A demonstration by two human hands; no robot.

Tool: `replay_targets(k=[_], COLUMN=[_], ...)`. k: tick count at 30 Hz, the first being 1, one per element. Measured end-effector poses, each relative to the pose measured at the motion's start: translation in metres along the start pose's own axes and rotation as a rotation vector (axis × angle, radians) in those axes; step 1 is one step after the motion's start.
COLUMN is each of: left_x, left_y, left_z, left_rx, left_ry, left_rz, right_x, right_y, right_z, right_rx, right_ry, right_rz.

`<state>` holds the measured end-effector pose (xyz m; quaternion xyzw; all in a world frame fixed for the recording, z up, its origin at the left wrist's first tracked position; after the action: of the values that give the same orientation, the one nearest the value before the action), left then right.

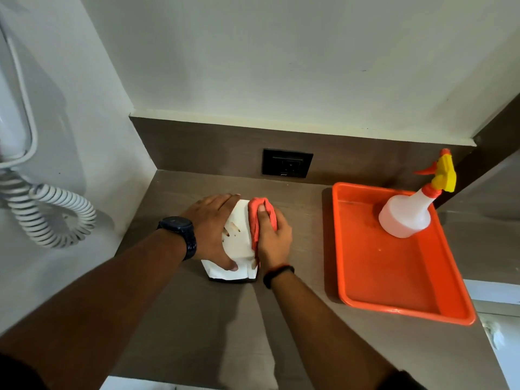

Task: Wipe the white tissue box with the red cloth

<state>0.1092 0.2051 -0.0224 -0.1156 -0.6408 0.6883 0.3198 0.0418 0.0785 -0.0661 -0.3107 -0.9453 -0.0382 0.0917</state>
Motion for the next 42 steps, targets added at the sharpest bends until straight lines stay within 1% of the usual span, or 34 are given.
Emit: replay_targets(k=[2,4,6,8,9,11,13,16,18,20,21,23,25,26,27,29,31,33,34,35,39,41,42], left_x=[0.000,0.000,-0.001,-0.001,-0.001,-0.002,-0.002,-0.002,-0.002,-0.002,-0.002,-0.002,-0.002,-0.002,-0.002,-0.003,-0.003,-0.002,-0.001,-0.001,-0.001,-0.001,-0.001], left_y=[0.000,0.001,0.001,0.001,0.001,0.001,0.001,0.001,0.003,0.004,0.003,0.002,0.003,0.004,0.004,0.004,0.005,0.005,0.004,0.003,0.002,0.002,0.002], left_z=[0.002,0.003,0.003,0.002,0.001,0.000,-0.001,0.000,0.000,0.000,0.000,-0.001,-0.003,-0.003,-0.003,-0.003,-0.002,0.000,0.000,0.001,-0.002,-0.002,-0.002], left_rx=[-0.034,-0.054,-0.055,-0.045,-0.037,-0.013,0.010,-0.025,-0.042,-0.043,-0.040,-0.015,0.027,0.037,0.033,-0.002,-0.035,-0.042,-0.034,-0.024,0.032,0.030,0.013], left_ry=[-0.002,-0.004,-0.002,0.001,0.003,0.005,0.003,0.008,0.003,0.002,0.004,0.010,0.006,0.003,0.001,-0.001,-0.001,0.001,0.003,0.007,0.000,-0.011,-0.018], left_rz=[-0.015,-0.019,-0.012,-0.013,-0.016,-0.016,-0.007,-0.007,-0.007,-0.003,-0.004,-0.008,-0.001,0.007,0.012,0.005,0.004,0.008,0.007,0.005,-0.004,-0.010,-0.018], right_x=[-0.008,0.004,0.023,0.033,0.032,0.019,-0.001,-0.014,0.001,0.023,0.031,0.033,0.020,0.010,0.001,-0.010,-0.002,0.018,0.029,0.035,0.018,-0.002,-0.008], right_y=[0.000,-0.003,-0.008,-0.008,-0.008,-0.003,0.001,0.001,-0.003,-0.008,-0.010,-0.009,-0.005,-0.002,0.000,0.001,-0.004,-0.009,-0.011,-0.012,-0.004,-0.002,-0.002], right_z=[0.011,0.020,0.022,0.017,0.012,0.003,-0.007,-0.001,0.011,0.020,0.019,0.010,-0.005,-0.008,-0.010,-0.001,0.010,0.022,0.024,0.022,-0.001,-0.007,-0.005], right_rx=[-0.013,-0.039,-0.079,-0.153,-0.158,-0.101,-0.033,-0.017,-0.029,-0.074,-0.118,-0.159,-0.120,-0.082,-0.059,-0.049,-0.071,-0.146,-0.195,-0.217,-0.136,-0.061,-0.043], right_ry=[0.102,0.206,0.248,0.216,0.163,0.028,-0.020,0.120,0.209,0.253,0.248,0.138,-0.015,-0.065,-0.072,0.018,0.154,0.257,0.277,0.249,-0.011,-0.030,0.010], right_rz=[-0.006,0.021,0.063,0.071,0.069,0.049,0.018,0.000,0.021,0.054,0.050,0.039,0.008,-0.010,-0.020,-0.022,-0.007,0.024,0.028,0.034,0.023,-0.007,-0.024])
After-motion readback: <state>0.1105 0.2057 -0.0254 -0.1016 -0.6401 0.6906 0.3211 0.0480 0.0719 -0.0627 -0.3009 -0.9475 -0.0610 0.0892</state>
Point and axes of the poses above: each hand's wrist, its own x-axis away from the middle knuckle, its own y-axis out of the palm, z = x × y, the point moved 1 cm from there along -x, towards the middle knuckle, and after that the axes turned 4 degrees about -y, right-handed, at the moved point
